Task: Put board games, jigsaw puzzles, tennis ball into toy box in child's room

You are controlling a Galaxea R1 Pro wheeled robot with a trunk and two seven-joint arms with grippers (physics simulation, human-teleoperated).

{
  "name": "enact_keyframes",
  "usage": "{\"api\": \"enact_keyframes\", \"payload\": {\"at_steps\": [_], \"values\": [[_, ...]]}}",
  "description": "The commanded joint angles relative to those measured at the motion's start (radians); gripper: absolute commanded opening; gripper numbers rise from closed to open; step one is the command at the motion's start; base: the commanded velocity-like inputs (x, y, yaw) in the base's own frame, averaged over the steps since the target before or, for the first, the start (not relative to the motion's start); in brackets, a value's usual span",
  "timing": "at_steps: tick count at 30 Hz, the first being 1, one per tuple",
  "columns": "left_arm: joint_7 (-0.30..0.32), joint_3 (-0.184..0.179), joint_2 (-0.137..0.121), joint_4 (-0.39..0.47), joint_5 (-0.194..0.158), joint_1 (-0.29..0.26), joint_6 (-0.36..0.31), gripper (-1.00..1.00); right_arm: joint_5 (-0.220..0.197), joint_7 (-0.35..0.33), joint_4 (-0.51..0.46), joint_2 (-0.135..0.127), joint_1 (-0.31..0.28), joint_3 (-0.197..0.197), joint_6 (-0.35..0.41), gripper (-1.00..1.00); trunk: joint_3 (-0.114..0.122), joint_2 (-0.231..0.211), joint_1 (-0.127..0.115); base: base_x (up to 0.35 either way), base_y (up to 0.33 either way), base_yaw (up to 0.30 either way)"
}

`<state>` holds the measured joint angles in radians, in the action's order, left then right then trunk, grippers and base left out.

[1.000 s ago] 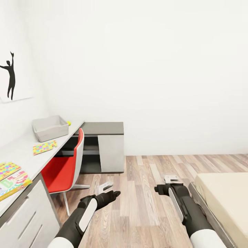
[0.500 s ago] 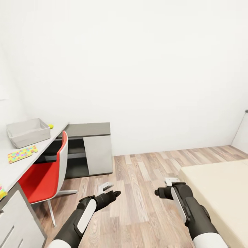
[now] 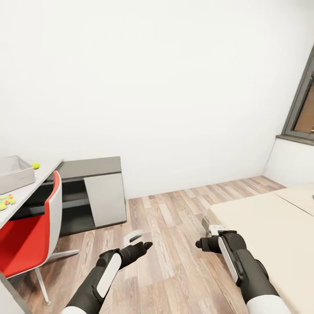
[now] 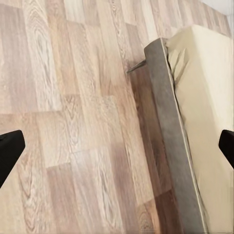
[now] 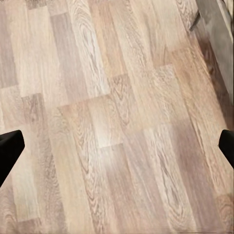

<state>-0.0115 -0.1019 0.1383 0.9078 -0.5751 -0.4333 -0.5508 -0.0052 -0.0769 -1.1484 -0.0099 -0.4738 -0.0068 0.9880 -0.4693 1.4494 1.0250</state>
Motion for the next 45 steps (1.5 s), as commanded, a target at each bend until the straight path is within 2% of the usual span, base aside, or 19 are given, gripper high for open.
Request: {"api": "enact_keyframes", "payload": {"at_steps": [1,18,45], "values": [[-0.001,0.0,0.0,0.003,-0.004,0.0,-0.004,1.0,0.001,-0.006,-0.001,-0.001,-0.001,-0.001,0.004,1.0,-0.001,0.001,0.0,0.0,0.0,-0.286],[-0.002,-0.004,0.002,0.005,-0.005,0.003,-0.008,1.0,-0.002,-0.014,-0.002,-0.023,-0.011,-0.002,0.002,1.0,-0.001,0.001,0.0,0.0,0.0,-0.286],[0.0,-0.003,0.002,0.003,-0.012,0.004,-0.008,1.0,-0.002,-0.015,-0.002,-0.026,-0.012,-0.003,0.001,1.0,-0.002,0.001,0.0,0.0,0.0,-0.286]]}}
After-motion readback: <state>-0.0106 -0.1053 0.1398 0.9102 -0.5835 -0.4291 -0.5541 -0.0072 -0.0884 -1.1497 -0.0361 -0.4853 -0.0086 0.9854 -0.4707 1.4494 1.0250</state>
